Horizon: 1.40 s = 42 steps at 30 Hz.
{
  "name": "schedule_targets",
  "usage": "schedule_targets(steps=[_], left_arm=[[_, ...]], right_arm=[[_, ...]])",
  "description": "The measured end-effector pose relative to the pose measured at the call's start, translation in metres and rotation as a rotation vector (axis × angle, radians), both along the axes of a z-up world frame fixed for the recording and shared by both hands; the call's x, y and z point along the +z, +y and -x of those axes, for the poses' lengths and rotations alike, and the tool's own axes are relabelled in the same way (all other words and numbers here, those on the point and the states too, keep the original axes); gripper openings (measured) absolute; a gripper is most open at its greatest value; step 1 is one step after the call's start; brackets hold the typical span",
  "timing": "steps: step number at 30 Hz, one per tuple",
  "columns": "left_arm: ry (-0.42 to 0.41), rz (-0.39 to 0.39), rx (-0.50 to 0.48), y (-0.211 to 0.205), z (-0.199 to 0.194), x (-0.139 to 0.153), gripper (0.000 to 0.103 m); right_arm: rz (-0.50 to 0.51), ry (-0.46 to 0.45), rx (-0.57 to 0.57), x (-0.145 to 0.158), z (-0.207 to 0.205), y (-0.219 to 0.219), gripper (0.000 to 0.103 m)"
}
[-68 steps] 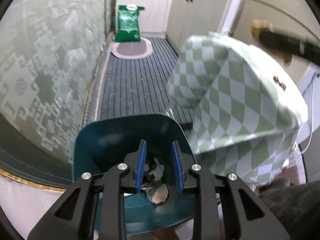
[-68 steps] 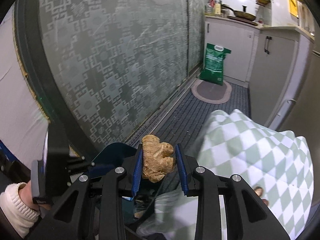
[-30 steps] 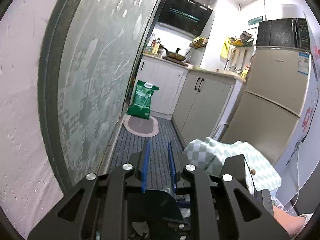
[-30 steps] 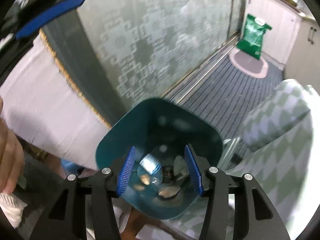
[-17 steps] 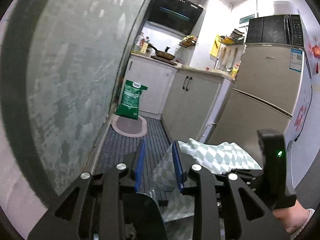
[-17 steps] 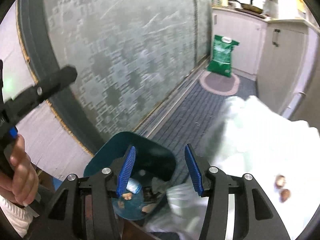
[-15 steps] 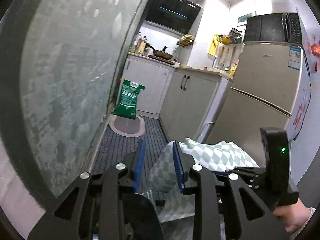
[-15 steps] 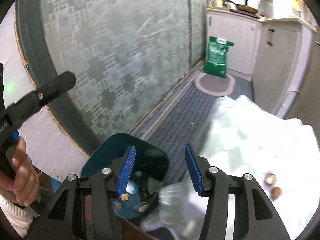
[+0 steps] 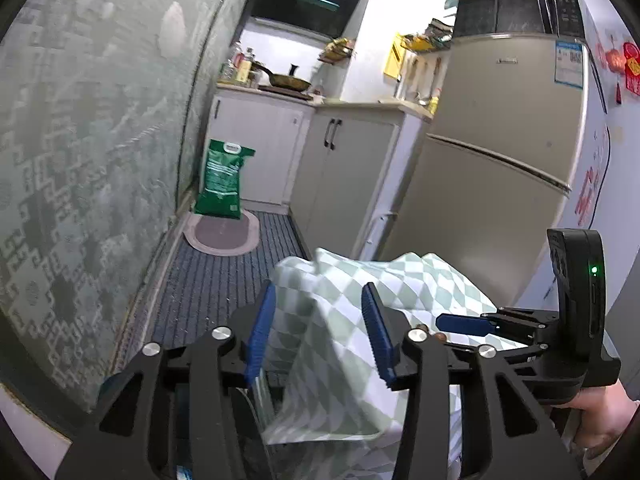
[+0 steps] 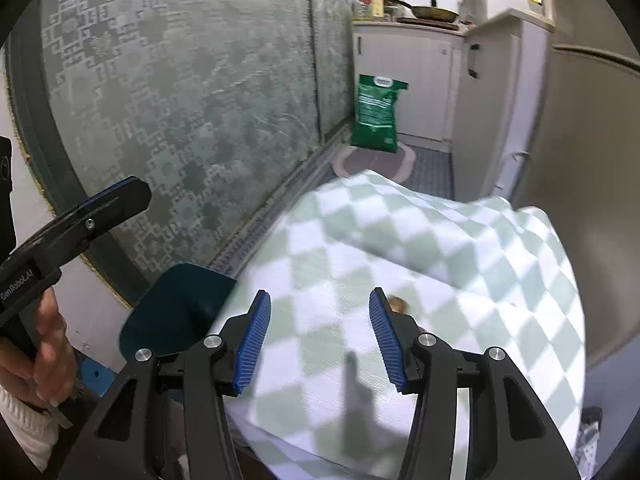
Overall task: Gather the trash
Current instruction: 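Move both tools back over the table toward the two brown nuts, then grasp one brown nut with the right tool while the left tool grasps the other nut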
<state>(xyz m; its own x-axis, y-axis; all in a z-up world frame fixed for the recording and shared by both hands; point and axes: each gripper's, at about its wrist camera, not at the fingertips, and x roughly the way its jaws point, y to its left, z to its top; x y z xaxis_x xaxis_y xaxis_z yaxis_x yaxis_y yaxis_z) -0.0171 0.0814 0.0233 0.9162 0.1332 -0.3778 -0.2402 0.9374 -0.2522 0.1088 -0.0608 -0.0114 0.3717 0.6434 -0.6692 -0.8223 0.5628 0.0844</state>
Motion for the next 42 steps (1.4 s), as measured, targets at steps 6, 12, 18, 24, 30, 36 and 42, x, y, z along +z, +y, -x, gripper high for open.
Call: schedule_targets(steps=[6, 12, 18, 24, 30, 36, 42], left_arm=[[0.036, 0.013, -0.019, -0.009, -0.015, -0.009, 0.052], [0.061, 0.051, -0.046, -0.013, -0.028, -0.014, 0.053], [0.085, 0.051, -0.072, -0.024, -0.039, -0.017, 0.053], [0.094, 0.054, -0.09, -0.032, -0.047, -0.02, 0.053], [0.119, 0.036, -0.128, -0.051, -0.06, -0.024, 0.052], [0.168, -0.01, -0.147, -0.07, -0.086, -0.031, 0.051], [0.23, -0.048, -0.169, -0.086, -0.108, -0.04, 0.048]], right_arm=[[0.025, 0.013, -0.043, -0.012, -0.016, -0.022, 0.052], [0.043, 0.022, -0.062, -0.027, -0.03, -0.029, 0.049], [0.024, 0.005, -0.047, -0.032, -0.034, -0.03, 0.042], [0.028, -0.012, -0.036, -0.033, -0.033, -0.03, 0.021], [-0.013, -0.01, -0.058, -0.021, -0.035, -0.045, 0.021], [-0.108, 0.024, -0.115, -0.001, -0.048, -0.077, 0.021], [-0.149, 0.052, -0.149, 0.003, -0.056, -0.102, 0.021]])
